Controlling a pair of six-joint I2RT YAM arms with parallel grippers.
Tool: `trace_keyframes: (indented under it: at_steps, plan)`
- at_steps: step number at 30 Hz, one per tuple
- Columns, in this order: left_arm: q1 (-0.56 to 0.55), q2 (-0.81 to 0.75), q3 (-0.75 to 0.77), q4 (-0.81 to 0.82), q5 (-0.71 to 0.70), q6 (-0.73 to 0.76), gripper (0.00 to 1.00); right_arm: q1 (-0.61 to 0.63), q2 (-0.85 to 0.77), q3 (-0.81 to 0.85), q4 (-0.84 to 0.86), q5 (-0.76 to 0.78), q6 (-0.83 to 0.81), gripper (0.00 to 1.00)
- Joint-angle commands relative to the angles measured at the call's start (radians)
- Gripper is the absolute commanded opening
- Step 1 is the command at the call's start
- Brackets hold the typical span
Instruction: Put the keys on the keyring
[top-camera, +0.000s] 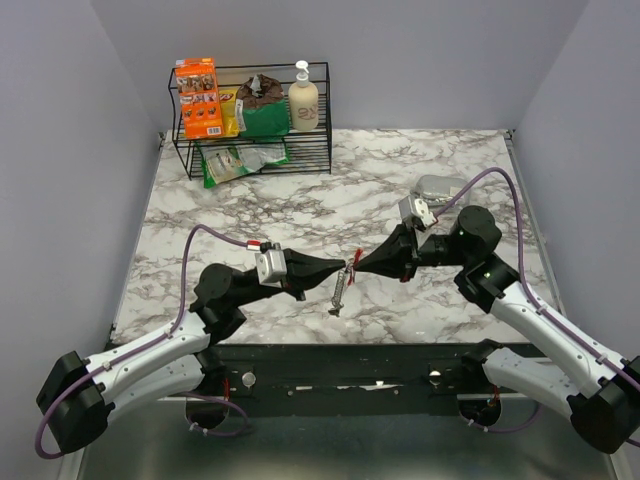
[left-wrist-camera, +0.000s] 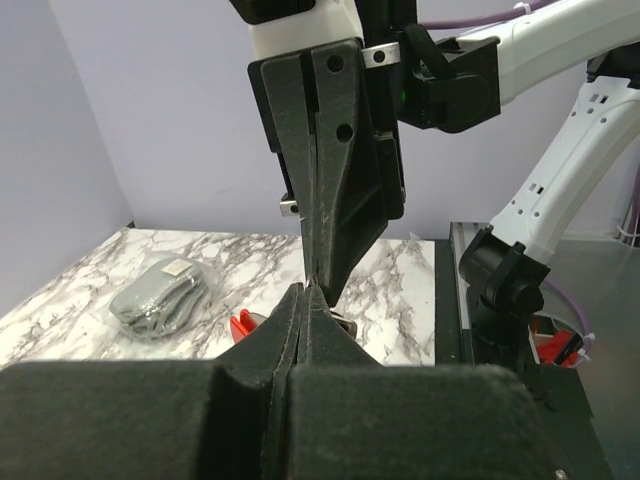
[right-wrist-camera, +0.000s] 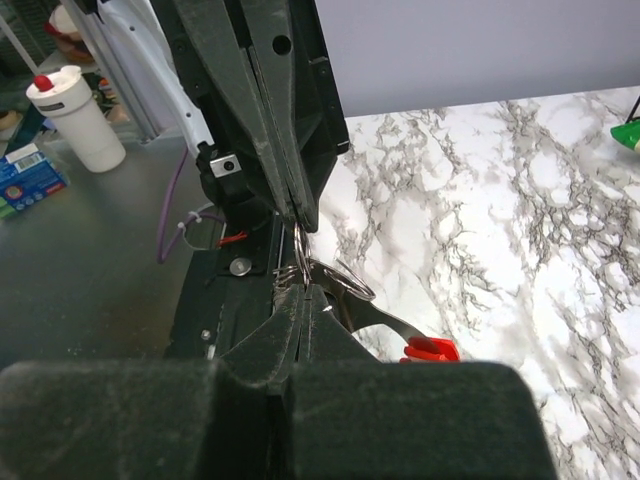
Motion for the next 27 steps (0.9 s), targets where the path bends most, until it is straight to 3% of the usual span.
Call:
trace_keyframes:
  at_steps: [1, 19, 22, 23, 27]
  plan:
    - [-0.006, -0.021, 0.047, 0.028, 0.022, 0.013, 0.0, -0.003, 0.007, -0.011, -0.039, 0.022, -0.036, 0.0]
    - [-0.006, 0.017, 0.067, 0.005, 0.05, 0.013, 0.0, -0.003, 0.042, 0.014, -0.047, -0.009, -0.039, 0.03]
    - [-0.006, 0.011, 0.069, -0.012, 0.045, 0.022, 0.0, -0.003, 0.021, 0.009, -0.05, 0.016, -0.044, 0.14]
    - [-0.006, 0.011, 0.069, -0.015, 0.043, 0.022, 0.0, -0.003, 0.008, 0.001, -0.05, 0.04, -0.047, 0.23]
    - [-0.006, 0.006, 0.072, -0.032, 0.046, 0.026, 0.0, -0.003, -0.064, -0.014, -0.051, 0.097, -0.06, 0.42]
